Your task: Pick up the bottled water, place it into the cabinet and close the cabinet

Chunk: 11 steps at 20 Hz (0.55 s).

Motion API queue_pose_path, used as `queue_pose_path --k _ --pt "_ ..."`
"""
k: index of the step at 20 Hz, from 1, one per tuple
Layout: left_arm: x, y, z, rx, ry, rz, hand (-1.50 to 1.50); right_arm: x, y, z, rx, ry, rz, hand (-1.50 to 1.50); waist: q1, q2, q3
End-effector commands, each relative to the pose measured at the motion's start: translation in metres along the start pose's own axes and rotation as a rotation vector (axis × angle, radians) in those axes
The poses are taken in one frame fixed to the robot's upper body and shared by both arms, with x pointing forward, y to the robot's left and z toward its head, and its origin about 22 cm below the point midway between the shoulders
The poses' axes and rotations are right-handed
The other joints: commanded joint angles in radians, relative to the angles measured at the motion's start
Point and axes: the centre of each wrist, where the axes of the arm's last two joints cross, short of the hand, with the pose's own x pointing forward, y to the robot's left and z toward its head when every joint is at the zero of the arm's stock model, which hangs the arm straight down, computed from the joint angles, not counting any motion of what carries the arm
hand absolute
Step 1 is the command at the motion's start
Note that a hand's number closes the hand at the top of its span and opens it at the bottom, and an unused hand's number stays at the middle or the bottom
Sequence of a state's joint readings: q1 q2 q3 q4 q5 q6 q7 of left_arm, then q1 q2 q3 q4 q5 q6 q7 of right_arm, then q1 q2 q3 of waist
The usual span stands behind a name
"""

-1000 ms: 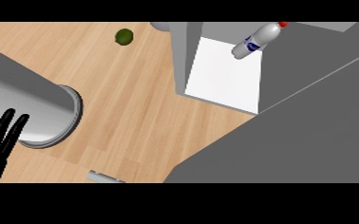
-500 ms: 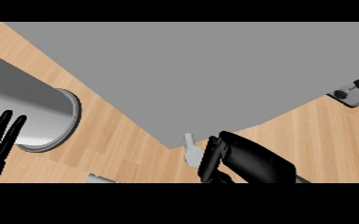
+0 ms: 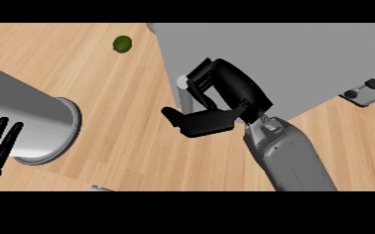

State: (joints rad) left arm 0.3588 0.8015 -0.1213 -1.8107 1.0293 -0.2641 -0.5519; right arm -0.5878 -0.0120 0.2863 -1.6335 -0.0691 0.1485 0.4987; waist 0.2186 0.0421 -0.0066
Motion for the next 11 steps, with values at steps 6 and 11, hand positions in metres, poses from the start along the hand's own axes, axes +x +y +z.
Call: queue_pose_path --k 6,11 --pt "0.0 0.002 0.005 0.008 -0.005 0.013 -1.5 0.022 -0.027 -0.051 -0.24 0.024 -0.176 -1.5 -0.01 0.0 0.004" --pt "0.001 0.005 0.009 0.011 0.006 0.006 -1.5 0.02 -0.02 -0.062 -0.259 0.042 -0.197 -1.5 -0.017 -0.002 0.005"
